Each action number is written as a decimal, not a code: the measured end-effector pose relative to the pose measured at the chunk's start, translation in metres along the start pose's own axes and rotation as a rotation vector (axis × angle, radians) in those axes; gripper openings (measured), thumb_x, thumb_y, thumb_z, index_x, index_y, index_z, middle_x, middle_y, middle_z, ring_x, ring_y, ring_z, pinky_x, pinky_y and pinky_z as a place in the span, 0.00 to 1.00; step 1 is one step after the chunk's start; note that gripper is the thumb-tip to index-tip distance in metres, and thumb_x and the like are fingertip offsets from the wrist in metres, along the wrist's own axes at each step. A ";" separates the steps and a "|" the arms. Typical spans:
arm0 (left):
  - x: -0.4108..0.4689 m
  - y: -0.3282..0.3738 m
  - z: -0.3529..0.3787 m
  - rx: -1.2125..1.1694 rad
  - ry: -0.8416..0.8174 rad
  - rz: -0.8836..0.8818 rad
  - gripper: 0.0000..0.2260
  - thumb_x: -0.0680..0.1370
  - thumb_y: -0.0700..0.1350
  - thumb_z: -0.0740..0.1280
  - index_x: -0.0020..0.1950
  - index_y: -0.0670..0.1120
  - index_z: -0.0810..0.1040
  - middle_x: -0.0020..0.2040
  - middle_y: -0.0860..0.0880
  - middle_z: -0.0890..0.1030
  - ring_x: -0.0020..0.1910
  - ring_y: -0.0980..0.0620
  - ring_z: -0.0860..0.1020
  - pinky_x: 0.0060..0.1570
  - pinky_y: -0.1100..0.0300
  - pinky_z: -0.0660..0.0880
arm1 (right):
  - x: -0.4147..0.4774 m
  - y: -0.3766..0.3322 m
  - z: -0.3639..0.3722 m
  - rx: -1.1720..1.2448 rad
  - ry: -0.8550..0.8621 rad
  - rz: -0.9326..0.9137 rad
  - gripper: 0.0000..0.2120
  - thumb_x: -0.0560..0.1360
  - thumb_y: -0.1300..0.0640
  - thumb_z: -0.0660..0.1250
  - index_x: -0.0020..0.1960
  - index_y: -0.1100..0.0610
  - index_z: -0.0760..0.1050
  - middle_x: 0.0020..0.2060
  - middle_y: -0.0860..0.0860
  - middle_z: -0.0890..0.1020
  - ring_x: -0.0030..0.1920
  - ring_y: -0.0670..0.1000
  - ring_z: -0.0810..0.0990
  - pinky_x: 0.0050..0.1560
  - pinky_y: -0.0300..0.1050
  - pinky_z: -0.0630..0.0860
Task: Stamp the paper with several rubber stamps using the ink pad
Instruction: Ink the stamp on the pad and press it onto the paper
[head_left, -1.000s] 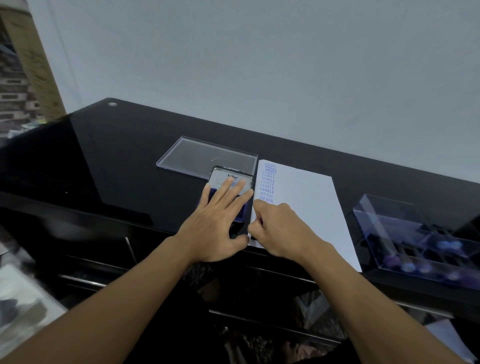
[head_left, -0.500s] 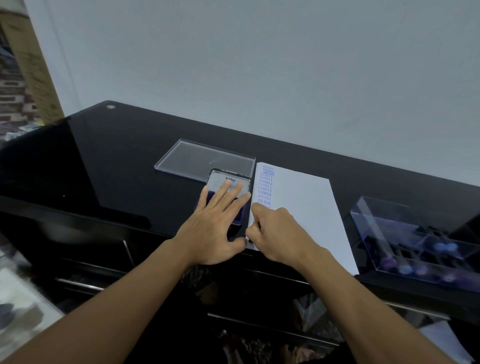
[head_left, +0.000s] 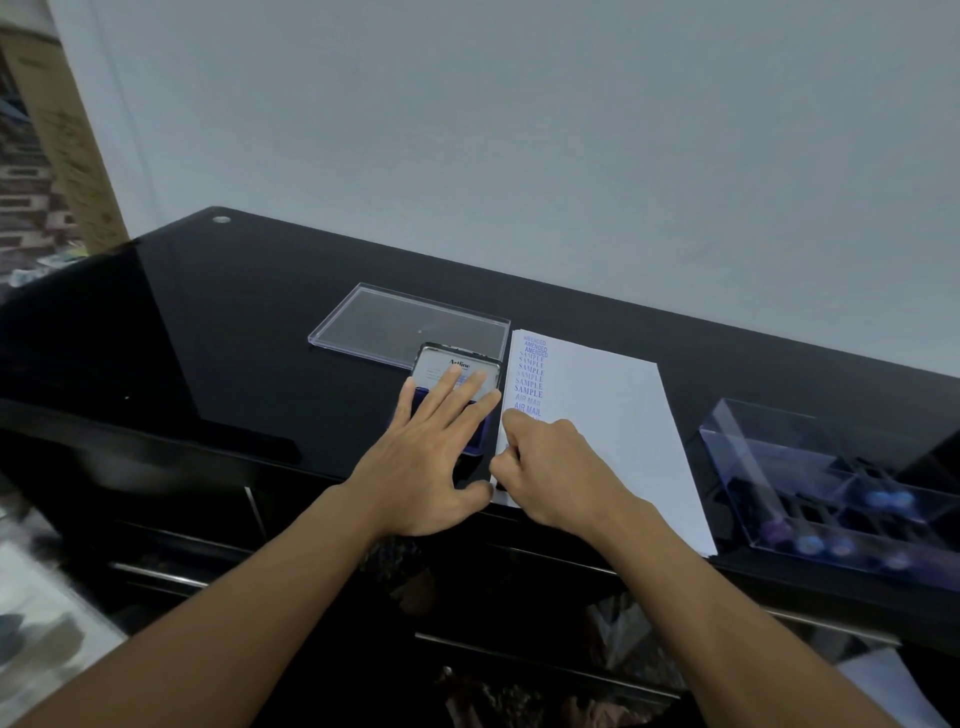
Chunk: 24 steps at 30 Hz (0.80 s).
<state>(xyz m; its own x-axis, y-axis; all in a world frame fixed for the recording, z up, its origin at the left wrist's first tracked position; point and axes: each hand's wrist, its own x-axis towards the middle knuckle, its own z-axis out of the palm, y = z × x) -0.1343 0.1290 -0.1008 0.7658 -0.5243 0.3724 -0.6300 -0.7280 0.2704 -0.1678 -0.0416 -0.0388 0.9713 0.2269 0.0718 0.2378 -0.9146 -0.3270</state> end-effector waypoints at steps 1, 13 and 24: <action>0.000 0.000 0.000 0.000 -0.001 0.000 0.38 0.76 0.60 0.62 0.82 0.50 0.52 0.83 0.52 0.46 0.80 0.55 0.35 0.77 0.38 0.39 | 0.000 0.000 0.000 0.002 0.002 0.004 0.16 0.77 0.56 0.59 0.35 0.48 0.56 0.31 0.49 0.69 0.31 0.49 0.67 0.29 0.44 0.58; 0.001 0.000 -0.001 -0.005 -0.014 0.002 0.39 0.76 0.61 0.62 0.82 0.51 0.51 0.83 0.53 0.44 0.80 0.55 0.35 0.77 0.37 0.39 | 0.000 0.000 -0.002 0.000 -0.016 -0.015 0.16 0.77 0.57 0.60 0.35 0.48 0.56 0.30 0.49 0.69 0.31 0.49 0.66 0.29 0.43 0.57; 0.002 0.001 -0.002 -0.006 -0.013 0.000 0.38 0.76 0.60 0.62 0.82 0.51 0.51 0.83 0.52 0.45 0.80 0.55 0.35 0.77 0.38 0.40 | 0.001 0.003 -0.003 0.024 -0.030 -0.044 0.15 0.77 0.58 0.60 0.36 0.48 0.57 0.31 0.50 0.70 0.31 0.50 0.67 0.30 0.44 0.59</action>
<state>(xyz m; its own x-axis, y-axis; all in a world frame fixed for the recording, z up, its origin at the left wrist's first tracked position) -0.1336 0.1282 -0.0984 0.7676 -0.5300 0.3604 -0.6305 -0.7256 0.2757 -0.1665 -0.0451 -0.0374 0.9591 0.2768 0.0586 0.2796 -0.8954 -0.3465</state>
